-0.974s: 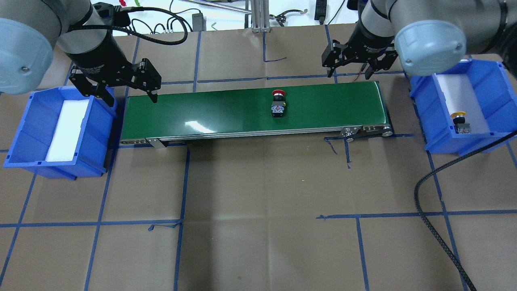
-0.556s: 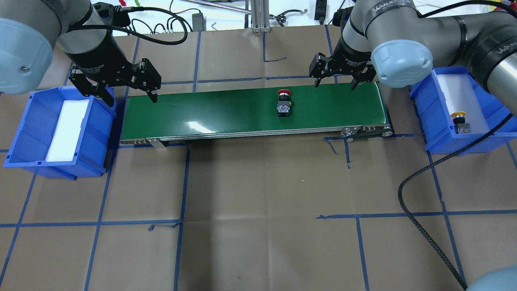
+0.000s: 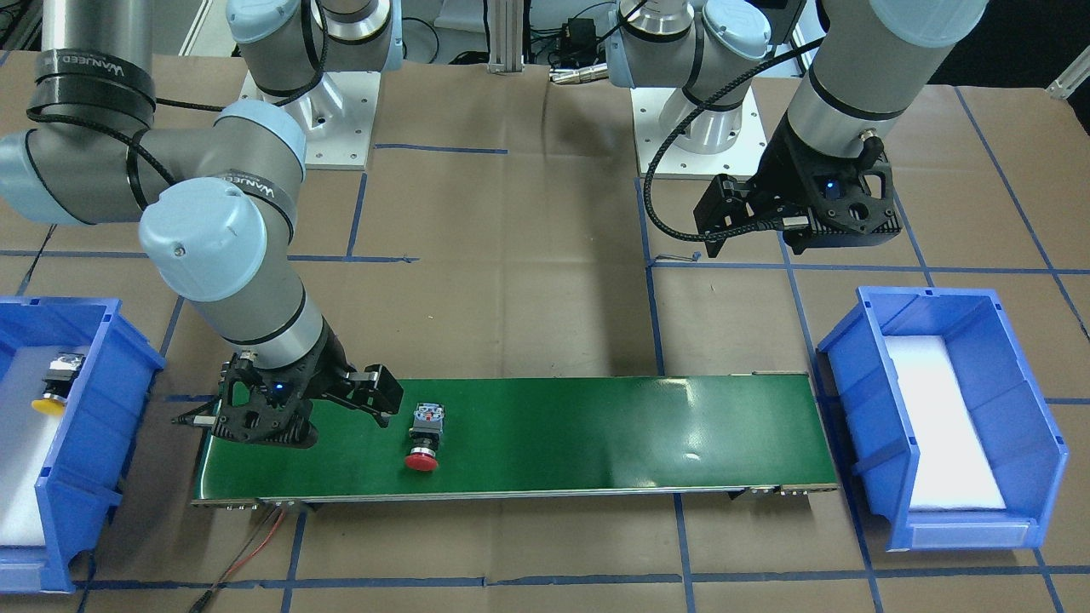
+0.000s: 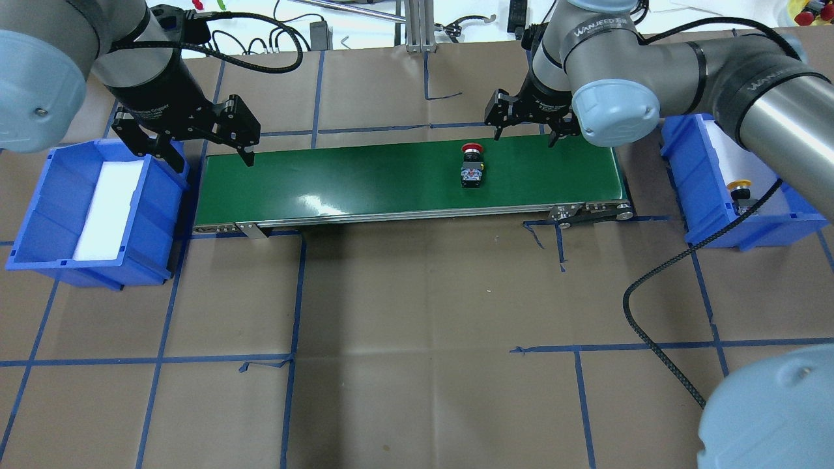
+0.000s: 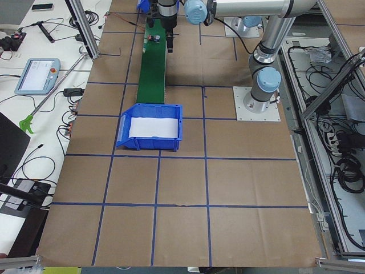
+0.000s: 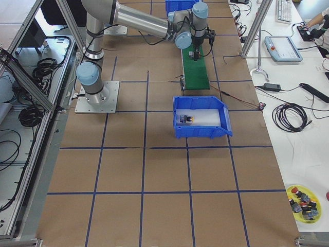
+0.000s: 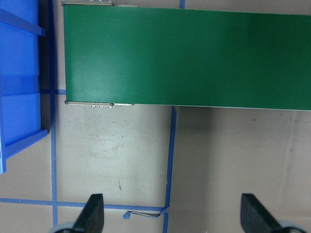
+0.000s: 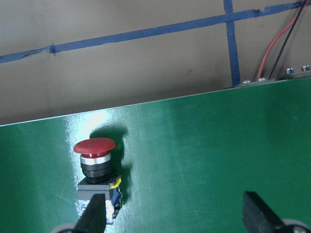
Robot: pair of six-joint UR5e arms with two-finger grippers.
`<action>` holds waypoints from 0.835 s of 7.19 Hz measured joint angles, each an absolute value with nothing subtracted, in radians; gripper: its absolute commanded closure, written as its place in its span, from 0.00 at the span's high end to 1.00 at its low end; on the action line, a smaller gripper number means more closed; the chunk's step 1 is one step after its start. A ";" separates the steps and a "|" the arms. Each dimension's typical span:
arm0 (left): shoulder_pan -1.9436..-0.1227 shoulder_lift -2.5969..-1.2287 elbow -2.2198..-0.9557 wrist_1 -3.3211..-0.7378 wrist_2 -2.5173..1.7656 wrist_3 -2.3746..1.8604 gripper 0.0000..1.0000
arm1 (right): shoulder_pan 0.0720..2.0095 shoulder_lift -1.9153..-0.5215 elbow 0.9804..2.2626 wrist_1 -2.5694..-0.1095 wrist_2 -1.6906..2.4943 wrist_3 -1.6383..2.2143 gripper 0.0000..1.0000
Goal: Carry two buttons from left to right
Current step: 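Grasp the red push button with the right gripper and lift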
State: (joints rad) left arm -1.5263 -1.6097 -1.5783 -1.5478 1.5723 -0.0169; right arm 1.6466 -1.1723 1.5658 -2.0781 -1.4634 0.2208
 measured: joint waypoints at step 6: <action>-1.526 -1.611 -1.577 -1.548 1.572 -0.017 1.00 | 1.702 -1.101 1.561 -2.087 -1.469 0.316 0.96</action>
